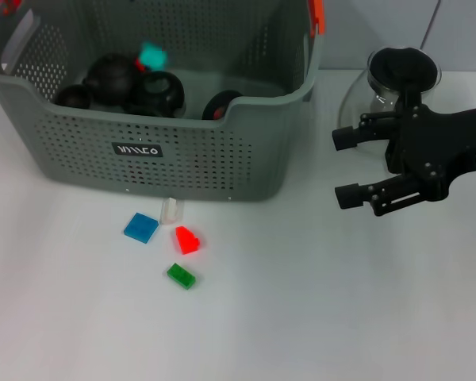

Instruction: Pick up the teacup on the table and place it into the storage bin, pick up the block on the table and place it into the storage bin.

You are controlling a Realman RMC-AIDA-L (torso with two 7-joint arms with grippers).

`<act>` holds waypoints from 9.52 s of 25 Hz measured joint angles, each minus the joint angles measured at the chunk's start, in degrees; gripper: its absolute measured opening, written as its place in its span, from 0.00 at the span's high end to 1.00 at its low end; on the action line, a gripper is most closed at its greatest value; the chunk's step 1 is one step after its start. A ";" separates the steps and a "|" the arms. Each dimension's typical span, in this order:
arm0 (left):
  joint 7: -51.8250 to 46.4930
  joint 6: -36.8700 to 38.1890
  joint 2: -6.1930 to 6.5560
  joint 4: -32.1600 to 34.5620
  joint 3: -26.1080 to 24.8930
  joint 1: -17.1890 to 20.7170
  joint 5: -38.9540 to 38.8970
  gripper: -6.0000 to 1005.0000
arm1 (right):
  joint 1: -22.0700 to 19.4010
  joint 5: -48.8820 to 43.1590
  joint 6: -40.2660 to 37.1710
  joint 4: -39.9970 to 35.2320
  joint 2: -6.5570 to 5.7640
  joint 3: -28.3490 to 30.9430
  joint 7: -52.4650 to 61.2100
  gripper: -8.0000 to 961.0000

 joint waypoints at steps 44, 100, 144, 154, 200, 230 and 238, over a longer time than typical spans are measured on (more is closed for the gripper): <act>-1.78 22.71 -13.69 -23.00 35.11 19.89 7.86 0.06 | -0.15 3.05 3.82 2.77 0.42 1.17 0.58 0.02; -21.49 10.26 -13.90 -11.05 48.75 14.87 16.24 0.06 | -1.69 3.06 3.10 2.99 -0.36 1.21 -3.97 0.02; -23.60 10.07 -13.99 -9.76 50.91 13.16 16.41 0.15 | -2.12 -0.90 3.45 4.06 -0.20 -1.75 -5.09 0.02; -24.47 9.79 -13.92 -8.31 50.92 12.44 16.51 0.32 | -2.19 -0.62 3.44 4.31 -0.36 -1.67 -5.44 0.02; -5.54 2.23 -0.31 -2.27 4.07 -2.85 6.33 0.46 | -1.52 -0.01 1.57 4.39 -0.06 0.00 -3.31 0.02; 19.87 31.96 -13.83 -45.25 17.18 24.32 -0.10 0.06 | -1.43 4.19 2.61 7.27 -0.25 1.94 -2.98 0.02; 25.46 26.25 -13.45 -32.37 24.89 22.88 0.94 0.06 | -1.81 4.42 2.74 7.56 -0.74 2.23 -2.08 0.02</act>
